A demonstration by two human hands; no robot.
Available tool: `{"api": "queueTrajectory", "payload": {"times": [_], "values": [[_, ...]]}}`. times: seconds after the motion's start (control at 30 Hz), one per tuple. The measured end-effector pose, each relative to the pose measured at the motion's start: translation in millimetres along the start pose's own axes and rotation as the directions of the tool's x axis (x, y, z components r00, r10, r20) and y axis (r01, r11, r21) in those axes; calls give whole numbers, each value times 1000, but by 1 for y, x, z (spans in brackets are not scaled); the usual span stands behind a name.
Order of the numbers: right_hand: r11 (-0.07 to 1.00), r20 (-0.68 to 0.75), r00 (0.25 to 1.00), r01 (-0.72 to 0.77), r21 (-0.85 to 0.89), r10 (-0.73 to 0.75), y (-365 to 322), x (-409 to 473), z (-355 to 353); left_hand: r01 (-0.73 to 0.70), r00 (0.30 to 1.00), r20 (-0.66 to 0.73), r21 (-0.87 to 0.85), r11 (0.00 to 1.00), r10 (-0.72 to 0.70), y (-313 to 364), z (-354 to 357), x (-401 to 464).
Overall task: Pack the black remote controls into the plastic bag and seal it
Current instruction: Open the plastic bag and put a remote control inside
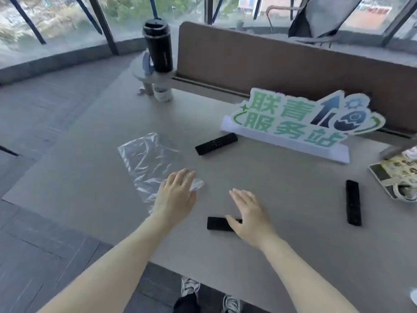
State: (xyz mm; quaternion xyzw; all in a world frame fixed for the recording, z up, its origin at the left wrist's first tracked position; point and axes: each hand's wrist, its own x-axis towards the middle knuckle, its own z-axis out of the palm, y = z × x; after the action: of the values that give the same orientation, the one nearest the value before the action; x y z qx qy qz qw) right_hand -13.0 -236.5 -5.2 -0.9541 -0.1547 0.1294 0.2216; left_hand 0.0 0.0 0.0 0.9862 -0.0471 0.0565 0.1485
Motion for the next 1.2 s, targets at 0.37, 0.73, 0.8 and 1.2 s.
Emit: {"api": "queueTrajectory", "payload": {"times": [0.37, 0.73, 0.8, 1.2], "values": [[947, 263, 947, -101, -306, 186, 22, 4, 41, 207, 940, 259, 85, 975, -223, -48, 50, -9], [777, 278, 904, -424, 465, 326, -30, 18, -8, 87, 988, 132, -75, 993, -76, -19, 24, 25], [796, 256, 914, -401, 453, 315, -37, 25, -24, 46, 994, 107, -101, 994, -35, -6, 15, 31], [548, 242, 920, -379, 746, 308, -71, 48, -64, 99, 991, -45, -402, 910, -127, 46, -27, 45]]}}
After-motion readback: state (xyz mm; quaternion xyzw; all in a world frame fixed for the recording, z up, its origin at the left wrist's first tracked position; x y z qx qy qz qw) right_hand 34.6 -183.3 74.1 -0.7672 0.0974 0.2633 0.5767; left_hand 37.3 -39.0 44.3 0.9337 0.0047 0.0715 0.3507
